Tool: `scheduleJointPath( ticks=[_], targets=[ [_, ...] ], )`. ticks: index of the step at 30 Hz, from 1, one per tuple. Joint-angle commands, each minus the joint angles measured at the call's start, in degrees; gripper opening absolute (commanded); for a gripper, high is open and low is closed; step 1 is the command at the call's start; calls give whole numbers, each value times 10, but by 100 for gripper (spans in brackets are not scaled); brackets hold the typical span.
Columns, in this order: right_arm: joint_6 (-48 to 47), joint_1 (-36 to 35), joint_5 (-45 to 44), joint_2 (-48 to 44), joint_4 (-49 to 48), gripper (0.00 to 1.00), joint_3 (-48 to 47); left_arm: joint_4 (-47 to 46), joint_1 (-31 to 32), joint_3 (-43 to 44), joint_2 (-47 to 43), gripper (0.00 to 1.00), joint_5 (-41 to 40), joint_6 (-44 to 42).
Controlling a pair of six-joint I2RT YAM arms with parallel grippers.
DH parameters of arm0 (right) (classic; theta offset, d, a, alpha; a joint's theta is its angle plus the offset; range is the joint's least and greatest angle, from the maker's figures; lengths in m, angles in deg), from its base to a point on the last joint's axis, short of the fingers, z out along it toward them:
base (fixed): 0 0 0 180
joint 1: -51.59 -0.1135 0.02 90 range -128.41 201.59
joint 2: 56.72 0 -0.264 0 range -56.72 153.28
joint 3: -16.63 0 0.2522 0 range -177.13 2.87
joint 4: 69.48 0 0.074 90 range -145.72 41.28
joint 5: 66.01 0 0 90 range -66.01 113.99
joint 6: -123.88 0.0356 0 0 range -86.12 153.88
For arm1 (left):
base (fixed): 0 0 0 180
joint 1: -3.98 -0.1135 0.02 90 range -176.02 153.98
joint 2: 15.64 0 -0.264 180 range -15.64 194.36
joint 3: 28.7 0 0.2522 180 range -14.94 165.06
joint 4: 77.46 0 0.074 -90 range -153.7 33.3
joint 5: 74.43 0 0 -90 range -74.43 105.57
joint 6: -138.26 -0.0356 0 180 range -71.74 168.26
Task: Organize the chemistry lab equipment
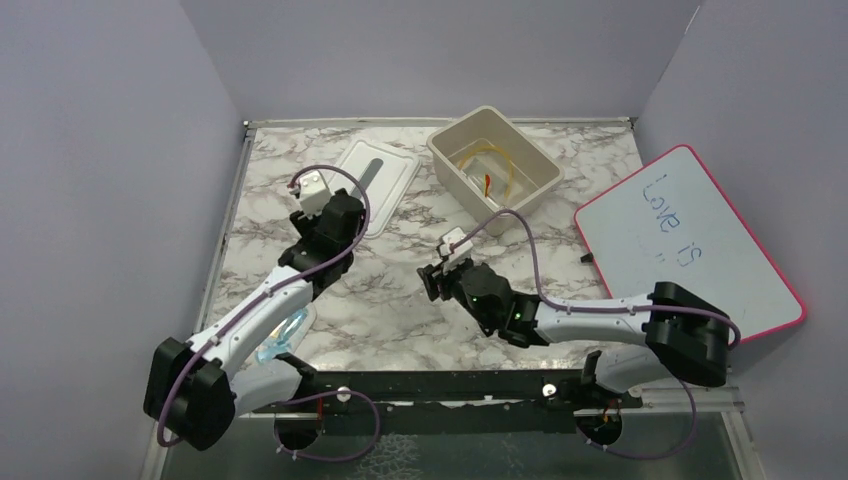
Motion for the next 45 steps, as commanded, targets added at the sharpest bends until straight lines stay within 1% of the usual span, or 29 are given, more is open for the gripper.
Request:
scheduleJointPath(
  ticks=[1,3,9,13,15,18,22,35,40,43,45],
  targets=[
    [-39,1,89,58,76,60,-64,63,-4,72,-55,73,24,-18],
    [-67,1,129,104,131,60,-113,78,-6,100,-71,75,36,-37],
    [-94,1,213,209,243,60,-260,120,-7,198,-110,77,95,-82],
    [-117,1,282,293,312,63,-362,150,-7,251,-122,78,123,-117],
    [-130,-1,294,331,340,64,-406,163,-7,271,-122,78,129,-140],
    [-146,-3,297,382,385,65,-474,188,-7,297,-122,78,115,-165],
    [-158,-4,298,438,433,67,-548,195,-7,302,-128,79,104,-171],
    [-197,-5,293,550,524,71,-689,189,-7,302,-108,79,116,-186],
    [-214,-4,287,572,540,73,-712,189,-7,300,-110,79,117,-186],
    [-224,-5,300,580,548,73,-721,189,-7,300,-109,79,118,-184],
    [-237,-5,324,584,560,73,-728,188,-7,300,-108,79,119,-184]
  ],
)
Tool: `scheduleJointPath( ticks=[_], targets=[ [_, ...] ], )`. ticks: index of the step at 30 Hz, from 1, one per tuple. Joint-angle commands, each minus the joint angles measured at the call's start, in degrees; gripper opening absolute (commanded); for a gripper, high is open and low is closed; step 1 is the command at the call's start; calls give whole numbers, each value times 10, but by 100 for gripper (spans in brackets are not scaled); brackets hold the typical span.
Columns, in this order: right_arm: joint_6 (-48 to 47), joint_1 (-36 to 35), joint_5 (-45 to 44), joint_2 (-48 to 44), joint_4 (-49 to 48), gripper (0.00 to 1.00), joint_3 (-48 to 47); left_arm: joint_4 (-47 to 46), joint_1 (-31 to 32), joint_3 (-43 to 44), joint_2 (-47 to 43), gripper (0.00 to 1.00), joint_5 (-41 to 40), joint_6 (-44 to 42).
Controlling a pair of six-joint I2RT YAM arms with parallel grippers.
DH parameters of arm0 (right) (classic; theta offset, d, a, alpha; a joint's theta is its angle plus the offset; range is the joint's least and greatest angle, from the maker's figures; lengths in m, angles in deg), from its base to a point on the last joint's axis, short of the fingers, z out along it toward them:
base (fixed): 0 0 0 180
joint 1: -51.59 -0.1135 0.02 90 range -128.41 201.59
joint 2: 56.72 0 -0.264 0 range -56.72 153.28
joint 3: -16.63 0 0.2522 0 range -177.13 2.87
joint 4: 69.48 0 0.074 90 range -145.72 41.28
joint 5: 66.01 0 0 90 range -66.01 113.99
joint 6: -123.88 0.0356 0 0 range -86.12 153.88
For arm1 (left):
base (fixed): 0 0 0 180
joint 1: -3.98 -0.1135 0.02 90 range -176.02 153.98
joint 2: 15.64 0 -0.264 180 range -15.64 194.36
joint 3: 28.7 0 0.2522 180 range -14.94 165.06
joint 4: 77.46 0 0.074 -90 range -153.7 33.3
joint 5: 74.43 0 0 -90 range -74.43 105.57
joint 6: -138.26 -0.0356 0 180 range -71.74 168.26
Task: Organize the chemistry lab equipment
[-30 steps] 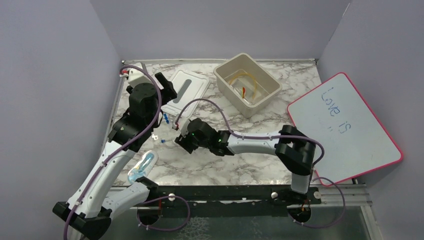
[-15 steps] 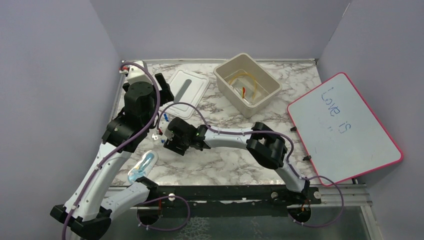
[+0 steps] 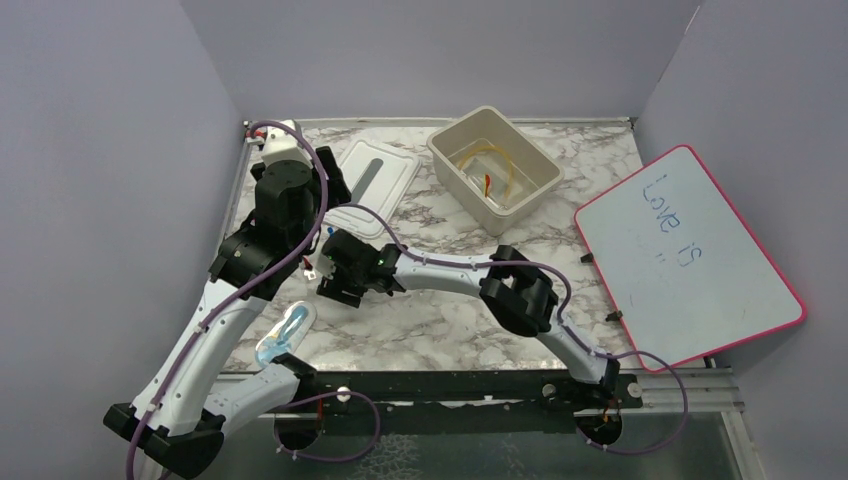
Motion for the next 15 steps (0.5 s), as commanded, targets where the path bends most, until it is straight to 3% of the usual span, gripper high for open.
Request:
scheduleJointPath(
  ticks=[1,5,12,15],
  targets=[
    [-38,-3,52,34,58,73,-19,-2,-2,9,-3,79,13,-8],
    [-57,-3,105,25,67,68,-12,-2,-3,9,0,79,15,-7],
    [-60,-3,147,-4,57,43,18,-3,-2,7,0,79,15,-5],
    [-57,-3,145,-6,53,40,21,-3,-2,7,1,79,14,-5]
  ],
)
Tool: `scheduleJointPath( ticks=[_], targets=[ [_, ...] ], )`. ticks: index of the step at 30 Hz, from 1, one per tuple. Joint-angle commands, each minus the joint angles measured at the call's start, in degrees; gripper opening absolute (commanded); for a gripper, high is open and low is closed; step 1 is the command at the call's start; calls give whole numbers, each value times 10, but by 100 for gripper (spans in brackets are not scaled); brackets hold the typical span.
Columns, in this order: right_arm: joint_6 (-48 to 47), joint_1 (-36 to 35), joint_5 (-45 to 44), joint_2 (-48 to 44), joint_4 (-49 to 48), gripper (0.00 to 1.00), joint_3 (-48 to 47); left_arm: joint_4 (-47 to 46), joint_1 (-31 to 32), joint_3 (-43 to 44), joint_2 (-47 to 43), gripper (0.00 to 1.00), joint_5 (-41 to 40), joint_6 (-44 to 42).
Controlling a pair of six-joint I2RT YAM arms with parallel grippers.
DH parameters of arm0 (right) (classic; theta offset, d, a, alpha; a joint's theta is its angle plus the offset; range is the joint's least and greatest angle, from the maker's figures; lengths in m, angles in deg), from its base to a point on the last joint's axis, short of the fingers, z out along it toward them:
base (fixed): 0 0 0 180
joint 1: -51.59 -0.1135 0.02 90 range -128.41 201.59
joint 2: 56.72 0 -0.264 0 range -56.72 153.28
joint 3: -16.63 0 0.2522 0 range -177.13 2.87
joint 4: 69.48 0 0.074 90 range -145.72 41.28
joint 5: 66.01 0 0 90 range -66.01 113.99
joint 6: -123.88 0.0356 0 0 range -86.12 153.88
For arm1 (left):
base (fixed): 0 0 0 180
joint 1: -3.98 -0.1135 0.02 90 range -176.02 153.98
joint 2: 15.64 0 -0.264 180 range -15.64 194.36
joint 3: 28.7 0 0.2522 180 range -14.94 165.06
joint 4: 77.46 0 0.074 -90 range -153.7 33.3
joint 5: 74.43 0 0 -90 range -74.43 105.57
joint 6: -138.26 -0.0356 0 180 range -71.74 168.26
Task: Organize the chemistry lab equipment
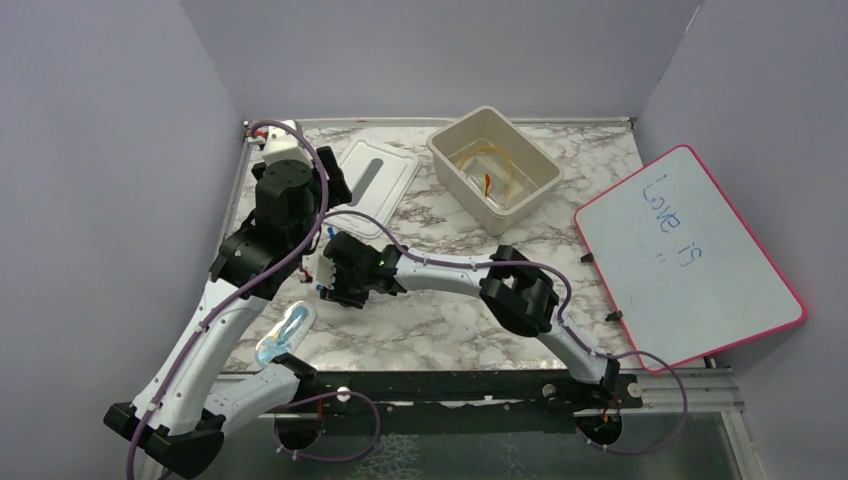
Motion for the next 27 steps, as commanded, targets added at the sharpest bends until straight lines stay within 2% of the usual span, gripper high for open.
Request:
scheduleJointPath(
  ticks=[1,5,10,13,19,22,27],
  targets=[
    [-3,-3,19,-3,34,41,15,-2,-2,7,-1,79,9,-4],
    [4,-4,-14,32,58,46,-23,-3,-2,7,-2,79,9,-3],
    [3,-8,-32,65,94,43,-71,-3,-2,9,-4,79,5,-3],
    [-2,-13,-38,73,102,36,-81,-4,-2,10,-7,79,1,-4],
    [4,-16,-53,73,103,10,-80,-6,-2,11,-8,79,-1,-6],
    [22,-16,-59,56,88,7,-57,-5,-2,11,-11,79,0,-6],
    [51,-16,-78,-7,47,7,37,-5,-2,9,-13,79,5,1]
  ],
)
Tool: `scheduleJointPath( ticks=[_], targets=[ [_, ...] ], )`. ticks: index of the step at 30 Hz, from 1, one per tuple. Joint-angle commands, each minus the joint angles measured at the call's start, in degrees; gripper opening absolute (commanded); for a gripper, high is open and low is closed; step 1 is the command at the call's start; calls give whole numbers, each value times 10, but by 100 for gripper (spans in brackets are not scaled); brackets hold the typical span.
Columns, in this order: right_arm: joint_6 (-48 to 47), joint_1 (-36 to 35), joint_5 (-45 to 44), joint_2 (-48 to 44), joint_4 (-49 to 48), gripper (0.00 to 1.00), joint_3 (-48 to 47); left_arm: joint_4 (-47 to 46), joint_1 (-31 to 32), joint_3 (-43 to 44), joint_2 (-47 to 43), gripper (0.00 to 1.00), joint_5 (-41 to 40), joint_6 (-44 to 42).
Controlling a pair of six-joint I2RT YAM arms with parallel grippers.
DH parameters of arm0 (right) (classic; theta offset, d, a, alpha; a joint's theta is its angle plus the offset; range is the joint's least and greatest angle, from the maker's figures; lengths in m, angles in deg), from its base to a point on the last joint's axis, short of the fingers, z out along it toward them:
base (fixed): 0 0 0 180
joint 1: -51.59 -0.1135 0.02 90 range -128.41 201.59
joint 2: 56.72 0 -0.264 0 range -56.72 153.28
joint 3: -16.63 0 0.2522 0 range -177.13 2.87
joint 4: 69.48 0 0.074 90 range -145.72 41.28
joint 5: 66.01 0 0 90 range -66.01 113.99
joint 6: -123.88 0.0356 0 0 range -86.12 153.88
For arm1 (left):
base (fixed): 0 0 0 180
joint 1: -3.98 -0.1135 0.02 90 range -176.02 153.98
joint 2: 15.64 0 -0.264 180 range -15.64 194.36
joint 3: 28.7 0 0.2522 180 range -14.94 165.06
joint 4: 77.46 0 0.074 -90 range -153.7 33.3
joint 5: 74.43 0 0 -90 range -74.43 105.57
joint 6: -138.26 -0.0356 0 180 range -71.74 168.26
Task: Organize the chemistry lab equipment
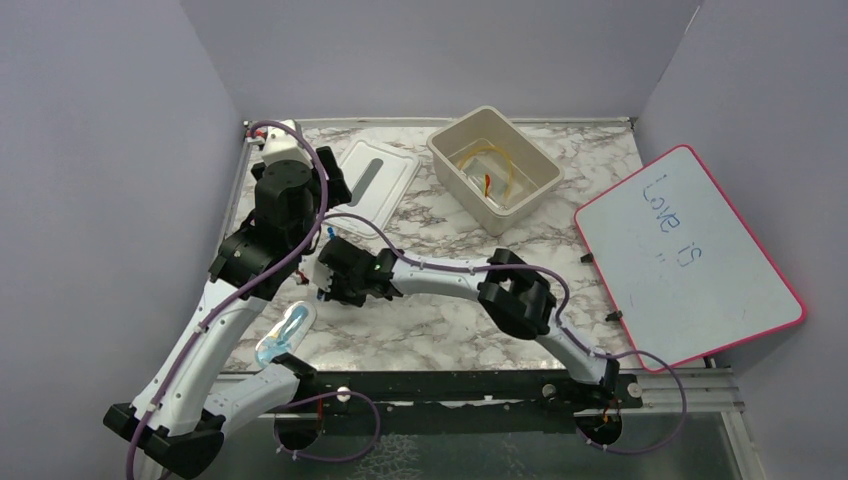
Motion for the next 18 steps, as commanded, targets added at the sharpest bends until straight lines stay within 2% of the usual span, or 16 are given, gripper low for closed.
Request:
scheduleJointPath(
  ticks=[1,5,10,18],
  targets=[
    [36,-4,-41,-46,9,6,105,-5,-2,9,-13,79,7,3],
    [64,-4,-67,-138,-79,5,239,-6,-2,4,-7,79,24,16],
    [97,-4,-165,-259,-257,2,430,-12,-3,-15,6,82,59,69],
    [138,-4,-297,-389,-452,2,609,-42,-3,-76,45,88,167,135]
  ],
)
